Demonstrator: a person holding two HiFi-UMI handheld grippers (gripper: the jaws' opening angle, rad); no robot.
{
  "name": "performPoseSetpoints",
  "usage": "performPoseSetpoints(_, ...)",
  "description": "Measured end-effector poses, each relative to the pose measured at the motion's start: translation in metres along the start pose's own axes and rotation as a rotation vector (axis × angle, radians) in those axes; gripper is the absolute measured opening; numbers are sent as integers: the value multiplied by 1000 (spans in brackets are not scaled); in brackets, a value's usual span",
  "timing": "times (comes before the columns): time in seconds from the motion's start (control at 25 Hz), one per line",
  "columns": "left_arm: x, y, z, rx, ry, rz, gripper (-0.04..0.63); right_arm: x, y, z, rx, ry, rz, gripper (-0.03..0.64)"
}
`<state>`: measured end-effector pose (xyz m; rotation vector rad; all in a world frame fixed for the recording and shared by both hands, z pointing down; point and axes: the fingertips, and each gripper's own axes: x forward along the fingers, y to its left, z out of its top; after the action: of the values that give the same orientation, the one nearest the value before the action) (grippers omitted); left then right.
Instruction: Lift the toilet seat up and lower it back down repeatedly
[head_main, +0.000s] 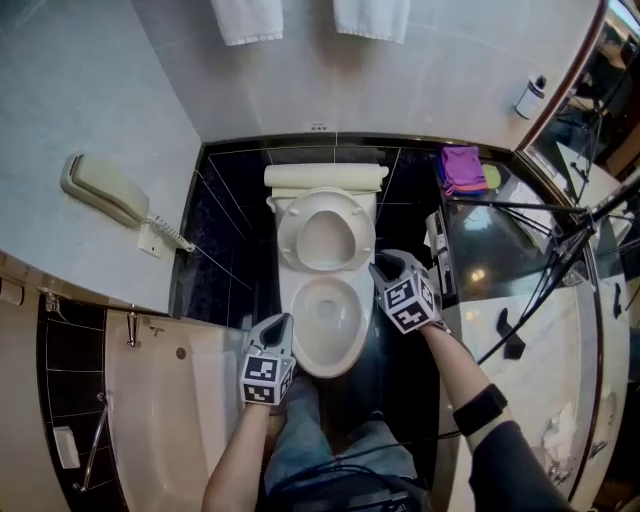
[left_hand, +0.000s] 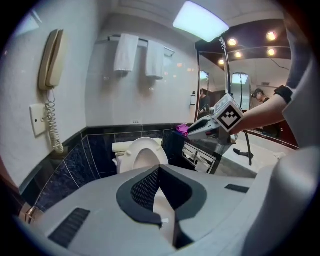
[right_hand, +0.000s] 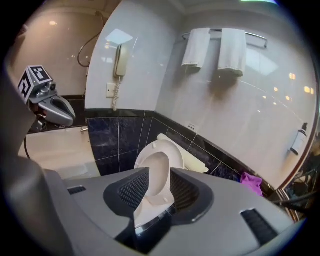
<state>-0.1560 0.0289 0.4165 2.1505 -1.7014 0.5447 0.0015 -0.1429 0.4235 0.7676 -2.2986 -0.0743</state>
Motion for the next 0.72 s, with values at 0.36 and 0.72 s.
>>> performPoseSetpoints(0.36,75,24,-24,-38,19,-9,-2,132,-56,28,-217,44,-36,179)
performPoseSetpoints(0.72,141,45,-4,-29,-12,-44,-2,222,-88,27,-313,91,-41,178)
